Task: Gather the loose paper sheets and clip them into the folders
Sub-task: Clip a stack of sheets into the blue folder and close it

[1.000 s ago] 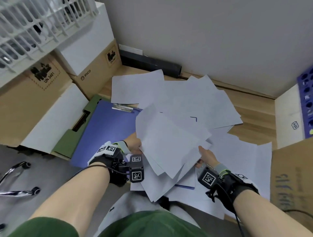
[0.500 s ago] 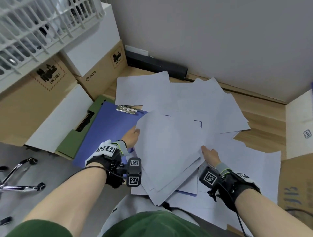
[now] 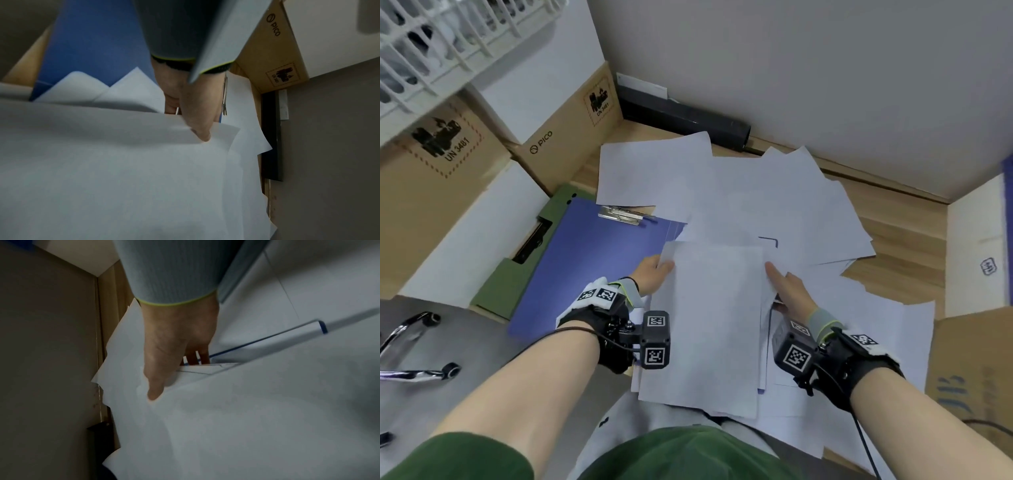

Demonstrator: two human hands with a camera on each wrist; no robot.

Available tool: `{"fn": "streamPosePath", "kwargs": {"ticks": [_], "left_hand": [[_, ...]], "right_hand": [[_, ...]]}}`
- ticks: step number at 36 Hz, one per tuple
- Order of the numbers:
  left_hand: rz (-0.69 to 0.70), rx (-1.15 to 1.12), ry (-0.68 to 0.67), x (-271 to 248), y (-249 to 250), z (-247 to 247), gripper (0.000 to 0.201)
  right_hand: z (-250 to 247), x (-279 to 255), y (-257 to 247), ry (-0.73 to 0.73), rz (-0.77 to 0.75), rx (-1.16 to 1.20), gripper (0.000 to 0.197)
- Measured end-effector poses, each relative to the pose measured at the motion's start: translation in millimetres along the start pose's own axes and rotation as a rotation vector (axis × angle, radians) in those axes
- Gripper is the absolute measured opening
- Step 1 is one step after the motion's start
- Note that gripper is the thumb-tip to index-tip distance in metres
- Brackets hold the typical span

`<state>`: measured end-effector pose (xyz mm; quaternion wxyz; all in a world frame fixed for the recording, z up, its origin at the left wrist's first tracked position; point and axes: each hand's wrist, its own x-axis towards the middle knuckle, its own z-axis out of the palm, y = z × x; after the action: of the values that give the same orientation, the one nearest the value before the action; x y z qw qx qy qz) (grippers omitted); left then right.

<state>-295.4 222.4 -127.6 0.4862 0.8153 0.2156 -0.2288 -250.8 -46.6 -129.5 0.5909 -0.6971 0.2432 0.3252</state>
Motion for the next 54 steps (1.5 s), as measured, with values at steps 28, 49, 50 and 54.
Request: {"fn": "streamPosePath", "kwargs": {"ticks": [28,49,50,54], "left_hand": [[0.119,-0.321,0.093,0,24,-17,0.107],[0.263,-0.421,0.114,-21,71,-43,0.056],[0.26,-0.398,0.109,-22,68,-41,0.053],[0.264,-0.33,0.075,-25,69,-36,0.039]], "right_hand": [[-3,-34,-48,0.058,-0.47,0.129,0.016],[9,-53,-78,-0.033,-0.488,0.092,0.033],[10,-50,-72,-0.037,-0.463,0.062,0.034],[15,-42,-62,-0.004,-0.402,0.026,0.034]]}}
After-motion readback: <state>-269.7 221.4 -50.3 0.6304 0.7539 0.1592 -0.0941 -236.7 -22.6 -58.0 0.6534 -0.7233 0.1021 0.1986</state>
